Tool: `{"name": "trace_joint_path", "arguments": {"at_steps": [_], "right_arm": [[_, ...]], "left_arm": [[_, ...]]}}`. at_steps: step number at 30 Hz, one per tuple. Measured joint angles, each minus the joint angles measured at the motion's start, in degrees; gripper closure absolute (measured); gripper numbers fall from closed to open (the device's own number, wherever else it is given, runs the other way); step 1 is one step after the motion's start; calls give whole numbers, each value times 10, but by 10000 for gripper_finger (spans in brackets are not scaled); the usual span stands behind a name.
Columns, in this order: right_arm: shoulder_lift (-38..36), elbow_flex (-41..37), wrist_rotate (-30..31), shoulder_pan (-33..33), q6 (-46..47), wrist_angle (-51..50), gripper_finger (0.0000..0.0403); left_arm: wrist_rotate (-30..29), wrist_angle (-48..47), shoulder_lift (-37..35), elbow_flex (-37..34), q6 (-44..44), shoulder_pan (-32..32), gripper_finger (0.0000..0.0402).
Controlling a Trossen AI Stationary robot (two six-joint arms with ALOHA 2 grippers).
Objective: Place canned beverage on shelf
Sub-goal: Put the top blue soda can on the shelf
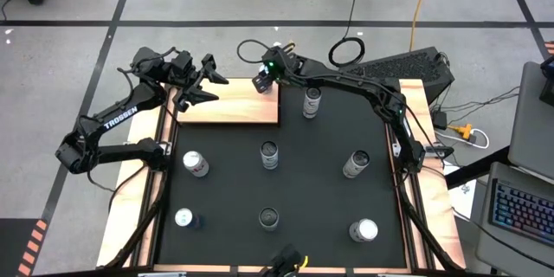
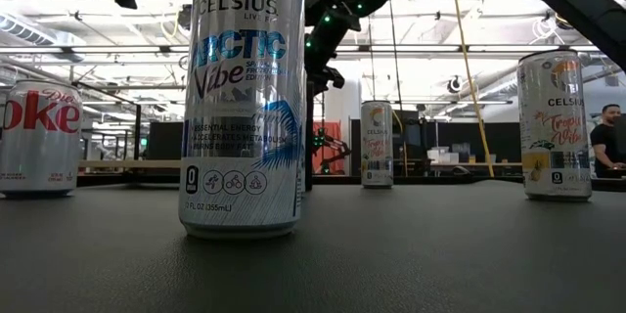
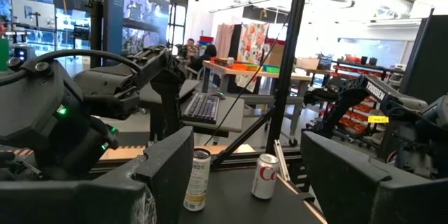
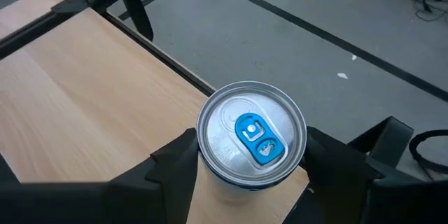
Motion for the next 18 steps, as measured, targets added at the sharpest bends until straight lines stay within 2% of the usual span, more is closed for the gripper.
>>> {"name": "trace_joint_path", "arguments": {"at_steps": [18], "right_arm": [[-1, 0, -1, 1, -11, -8, 186]], "left_arm": [[0, 0, 0, 0, 0, 0, 141]]}}
